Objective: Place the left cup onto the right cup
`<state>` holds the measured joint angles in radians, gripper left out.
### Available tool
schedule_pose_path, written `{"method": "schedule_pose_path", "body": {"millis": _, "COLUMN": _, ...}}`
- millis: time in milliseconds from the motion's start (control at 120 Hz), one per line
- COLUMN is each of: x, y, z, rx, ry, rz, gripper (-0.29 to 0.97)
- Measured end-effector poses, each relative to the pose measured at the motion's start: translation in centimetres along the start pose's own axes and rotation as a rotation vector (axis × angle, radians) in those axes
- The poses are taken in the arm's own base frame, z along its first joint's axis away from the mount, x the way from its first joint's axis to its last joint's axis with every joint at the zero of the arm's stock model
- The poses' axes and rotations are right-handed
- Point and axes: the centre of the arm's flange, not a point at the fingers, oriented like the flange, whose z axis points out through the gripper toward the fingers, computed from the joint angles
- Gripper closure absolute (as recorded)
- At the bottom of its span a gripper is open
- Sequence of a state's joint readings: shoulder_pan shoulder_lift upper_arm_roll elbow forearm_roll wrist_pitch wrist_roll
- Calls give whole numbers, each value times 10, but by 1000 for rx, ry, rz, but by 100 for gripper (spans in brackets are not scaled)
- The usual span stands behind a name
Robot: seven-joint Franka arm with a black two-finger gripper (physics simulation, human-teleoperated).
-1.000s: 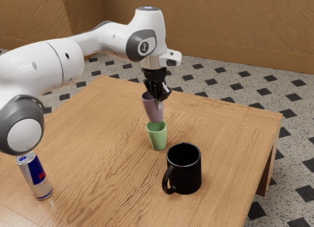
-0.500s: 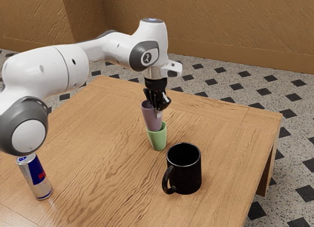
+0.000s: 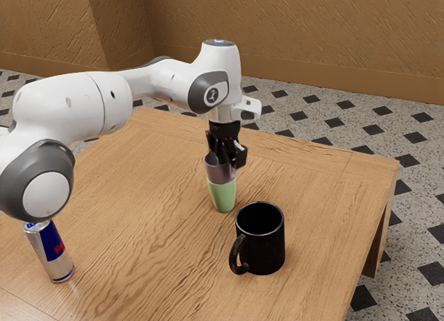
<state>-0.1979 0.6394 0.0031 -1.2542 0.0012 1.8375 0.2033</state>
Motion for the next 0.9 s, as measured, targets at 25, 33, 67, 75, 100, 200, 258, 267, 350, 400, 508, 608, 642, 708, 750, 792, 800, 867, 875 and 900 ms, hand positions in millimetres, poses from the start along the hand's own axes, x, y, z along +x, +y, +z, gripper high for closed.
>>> {"method": "schedule_pose_path", "body": {"millis": 25, "x": -1, "y": 0, "z": -2, "rx": 0, "ry": 3, "rz": 0, "gripper": 30}}
{"method": "schedule_pose_path", "body": {"millis": 33, "x": -1, "y": 0, "z": -2, "rx": 0, "ry": 4, "rz": 0, "gripper": 29}}
{"method": "schedule_pose_path", "body": {"millis": 67, "x": -2, "y": 1, "z": -7, "rx": 1, "ry": 11, "rz": -1, "gripper": 24}}
{"method": "schedule_pose_path", "body": {"millis": 75, "x": -3, "y": 1, "z": -8, "rx": 1, "ry": 12, "rz": -1, "gripper": 24}}
{"method": "schedule_pose_path", "body": {"millis": 100, "x": -6, "y": 1, "z": -12, "rx": 1, "ry": 14, "rz": -1, "gripper": 21}}
{"method": "schedule_pose_path", "body": {"millis": 200, "x": -21, "y": 4, "z": -35, "rx": 4, "ry": 31, "rz": -1, "gripper": 13}}
{"method": "schedule_pose_path", "body": {"millis": 258, "x": -30, "y": 7, "z": -50, "rx": 5, "ry": 42, "rz": -1, "gripper": 10}}
{"method": "schedule_pose_path", "body": {"millis": 267, "x": -31, "y": 7, "z": -51, "rx": 5, "ry": 43, "rz": 0, "gripper": 10}}
{"method": "schedule_pose_path", "body": {"millis": 350, "x": -47, "y": 9, "z": -65, "rx": -3, "ry": 47, "rz": -5, "gripper": 6}}
{"method": "schedule_pose_path", "body": {"millis": 400, "x": -58, "y": 6, "z": -70, "rx": -8, "ry": 44, "rz": -12, "gripper": 5}}
{"method": "schedule_pose_path", "body": {"millis": 508, "x": -83, "y": -10, "z": -76, "rx": -15, "ry": 35, "rz": -44, "gripper": 3}}
{"method": "schedule_pose_path", "body": {"millis": 608, "x": -109, "y": -22, "z": -86, "rx": -18, "ry": 35, "rz": -75, "gripper": 2}}
{"method": "schedule_pose_path", "body": {"millis": 642, "x": -118, "y": -26, "z": -91, "rx": -18, "ry": 39, "rz": -84, "gripper": 2}}
{"method": "schedule_pose_path", "body": {"millis": 708, "x": -132, "y": -32, "z": -104, "rx": -16, "ry": 53, "rz": -100, "gripper": 1}}
{"method": "schedule_pose_path", "body": {"millis": 750, "x": -139, "y": -35, "z": -114, "rx": -13, "ry": 66, "rz": -108, "gripper": 1}}
{"method": "schedule_pose_path", "body": {"millis": 792, "x": -145, "y": -37, "z": -126, "rx": -8, "ry": 84, "rz": -113, "gripper": 1}}
{"method": "schedule_pose_path", "body": {"millis": 800, "x": -146, "y": -37, "z": -129, "rx": -7, "ry": 87, "rz": -113, "gripper": 1}}
{"method": "schedule_pose_path", "body": {"millis": 867, "x": -154, "y": -36, "z": -147, "rx": 1, "ry": 113, "rz": -114, "gripper": 1}}
{"method": "schedule_pose_path", "body": {"millis": 875, "x": -155, "y": -36, "z": -148, "rx": 2, "ry": 115, "rz": -114, "gripper": 1}}
{"method": "schedule_pose_path", "body": {"millis": 900, "x": -158, "y": -35, "z": -154, "rx": 4, "ry": 122, "rz": -114, "gripper": 0}}
